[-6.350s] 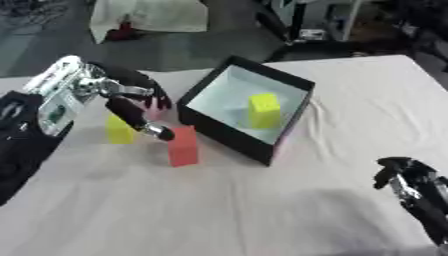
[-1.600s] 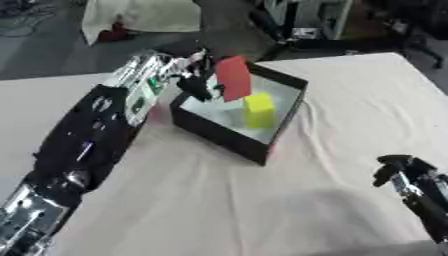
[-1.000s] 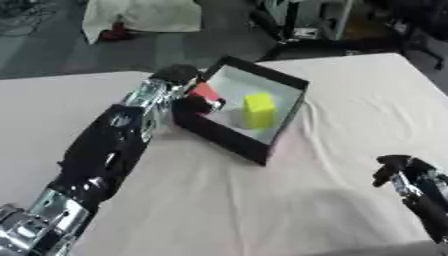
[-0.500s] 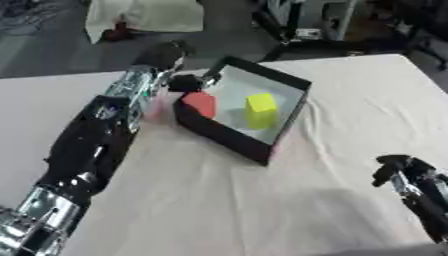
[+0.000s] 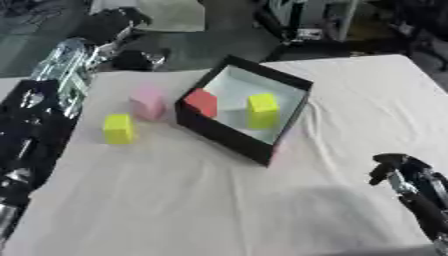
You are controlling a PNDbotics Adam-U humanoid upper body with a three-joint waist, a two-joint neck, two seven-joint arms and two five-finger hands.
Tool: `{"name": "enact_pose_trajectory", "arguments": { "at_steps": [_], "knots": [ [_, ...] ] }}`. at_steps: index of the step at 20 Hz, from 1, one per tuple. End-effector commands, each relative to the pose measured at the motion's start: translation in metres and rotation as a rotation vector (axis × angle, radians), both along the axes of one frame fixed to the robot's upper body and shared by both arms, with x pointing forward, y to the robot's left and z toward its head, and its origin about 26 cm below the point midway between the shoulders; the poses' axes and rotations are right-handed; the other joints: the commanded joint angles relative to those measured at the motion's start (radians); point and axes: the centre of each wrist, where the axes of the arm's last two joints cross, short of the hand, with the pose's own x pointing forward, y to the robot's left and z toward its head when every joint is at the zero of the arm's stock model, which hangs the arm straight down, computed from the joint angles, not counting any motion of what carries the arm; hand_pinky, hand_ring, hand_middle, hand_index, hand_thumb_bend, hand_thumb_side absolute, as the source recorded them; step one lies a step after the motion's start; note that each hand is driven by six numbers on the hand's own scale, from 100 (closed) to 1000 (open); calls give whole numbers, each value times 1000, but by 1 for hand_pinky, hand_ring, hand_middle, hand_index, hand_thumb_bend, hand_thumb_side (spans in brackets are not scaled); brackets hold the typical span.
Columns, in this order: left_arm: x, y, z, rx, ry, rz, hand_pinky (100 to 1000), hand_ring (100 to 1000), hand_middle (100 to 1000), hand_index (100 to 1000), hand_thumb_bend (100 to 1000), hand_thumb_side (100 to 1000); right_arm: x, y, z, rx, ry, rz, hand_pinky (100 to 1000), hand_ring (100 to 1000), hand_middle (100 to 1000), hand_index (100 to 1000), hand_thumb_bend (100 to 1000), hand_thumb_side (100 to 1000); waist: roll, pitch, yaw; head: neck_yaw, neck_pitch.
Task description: Pick up objects on the table and place them in the box.
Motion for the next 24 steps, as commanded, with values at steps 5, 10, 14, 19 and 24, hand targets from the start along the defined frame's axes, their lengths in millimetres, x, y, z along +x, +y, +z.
{"name": "enact_pose_trajectory", "arguments": {
  "at_steps": [5,10,14,19,24],
  "knots": [
    [-7,63,-35,101,277,16,830,822,825,900,469,770,2,-3,6,-23,-17,4,711,493,492,679,100,543,1,-6,-11,8,-2],
    [-3,74,-42,111,391,-4,826,813,813,887,438,702,2,-3,6,-20,-16,3,711,493,492,679,100,546,-1,-6,-8,7,-2],
    [0,73,-35,104,433,8,820,797,798,875,404,655,2,-3,6,-19,-17,2,711,493,492,679,100,545,-2,-5,-7,4,-2],
    [1,62,-13,83,430,37,820,798,813,885,393,635,2,-3,6,-18,-17,1,712,493,492,679,100,542,-3,-5,-7,1,-2],
    [1,48,-6,98,425,50,829,813,828,894,410,618,2,-2,5,-18,-15,3,712,493,493,679,100,545,-3,-4,-8,1,-2]
  ]
}}
